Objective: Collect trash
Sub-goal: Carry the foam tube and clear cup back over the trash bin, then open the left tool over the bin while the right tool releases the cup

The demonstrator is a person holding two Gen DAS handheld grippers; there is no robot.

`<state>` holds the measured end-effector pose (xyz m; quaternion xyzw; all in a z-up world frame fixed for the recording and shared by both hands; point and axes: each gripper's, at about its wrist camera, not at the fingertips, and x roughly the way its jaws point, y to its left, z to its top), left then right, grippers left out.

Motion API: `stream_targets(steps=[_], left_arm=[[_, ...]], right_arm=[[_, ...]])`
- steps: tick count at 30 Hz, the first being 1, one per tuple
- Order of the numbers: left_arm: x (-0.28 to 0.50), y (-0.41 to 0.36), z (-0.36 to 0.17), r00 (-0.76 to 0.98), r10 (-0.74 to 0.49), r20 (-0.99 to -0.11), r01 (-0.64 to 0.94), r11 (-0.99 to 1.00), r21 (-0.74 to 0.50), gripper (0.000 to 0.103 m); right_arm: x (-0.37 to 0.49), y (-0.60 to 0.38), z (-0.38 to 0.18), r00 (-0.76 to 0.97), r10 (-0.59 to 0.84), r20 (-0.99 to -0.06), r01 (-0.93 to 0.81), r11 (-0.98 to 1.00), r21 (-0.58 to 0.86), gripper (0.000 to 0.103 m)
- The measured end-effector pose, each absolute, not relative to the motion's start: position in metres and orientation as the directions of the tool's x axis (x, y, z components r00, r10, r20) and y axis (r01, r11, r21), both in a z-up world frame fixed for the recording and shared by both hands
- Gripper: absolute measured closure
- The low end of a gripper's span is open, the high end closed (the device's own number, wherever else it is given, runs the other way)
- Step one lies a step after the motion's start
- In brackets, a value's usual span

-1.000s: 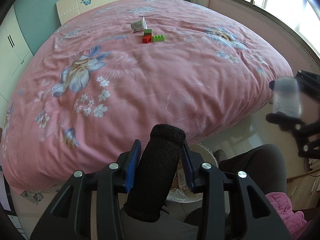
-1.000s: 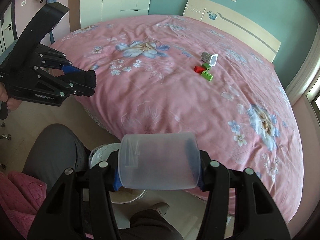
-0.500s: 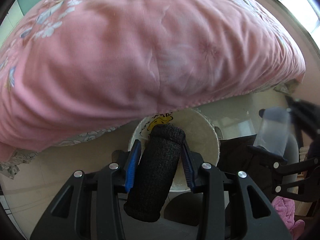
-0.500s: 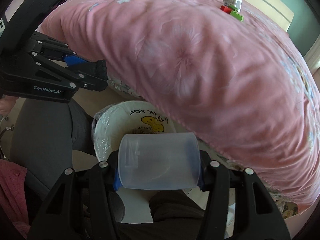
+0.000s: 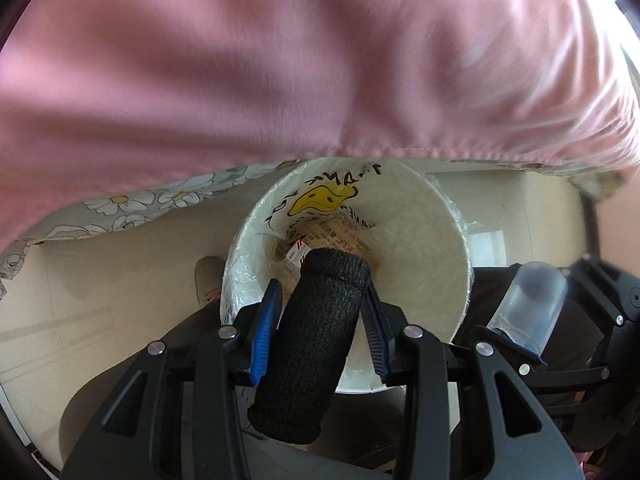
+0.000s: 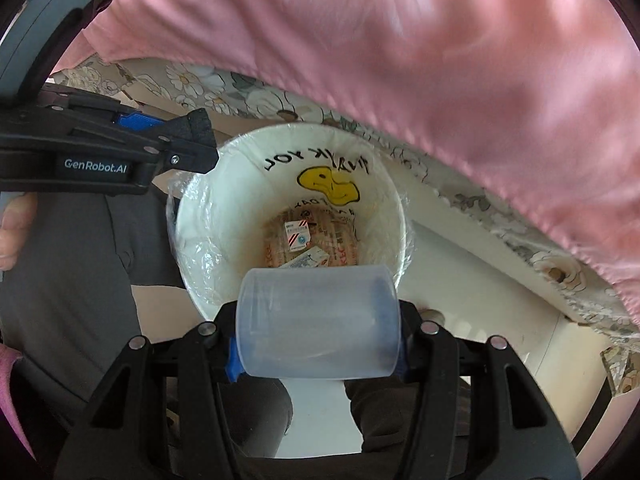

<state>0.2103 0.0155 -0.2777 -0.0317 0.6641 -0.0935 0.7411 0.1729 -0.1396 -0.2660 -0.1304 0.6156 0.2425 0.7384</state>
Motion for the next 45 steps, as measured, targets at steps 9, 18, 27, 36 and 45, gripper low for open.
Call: stream_targets(steps=[9,18,27,36,45], left_arm=[[0.217,0.004,-0.313,0.029,-0.211,-0.977,0.061,0.976,-0.209,0.061],[0.228,-0.007,-0.338,-0.018,-0.245,-0.969,0.026,0.969,-0.245,0.061],[0.236,-0.019,-0.36,-0.062,-0.258,-0.964,0.012,0.966,-0.259,0.06],[0.24,-0.014,-0.371,-0.092,-0.253,-0.963,-0.026,0.968,-0.251,0.054],[0.239,-0.012,-0.37,-0.086,-0.25,-0.965,-0.028,0.968,-0.248,0.053]], right_arm=[[0.184,-0.137,-0.312,0.039,0.208,-0.977,-0.434,0.884,0.171,0.048],[0.192,-0.131,-0.345,-0.024,0.205,-0.978,-0.415,0.888,0.197,0.048],[0.198,-0.122,-0.369,-0.076,0.233,-0.97,-0.384,0.891,0.244,0.048],[0.201,-0.12,-0.378,-0.079,0.233,-0.969,-0.376,0.893,0.245,0.036],[0.203,-0.121,-0.378,-0.071,0.242,-0.968,-0.384,0.889,0.251,0.036]])
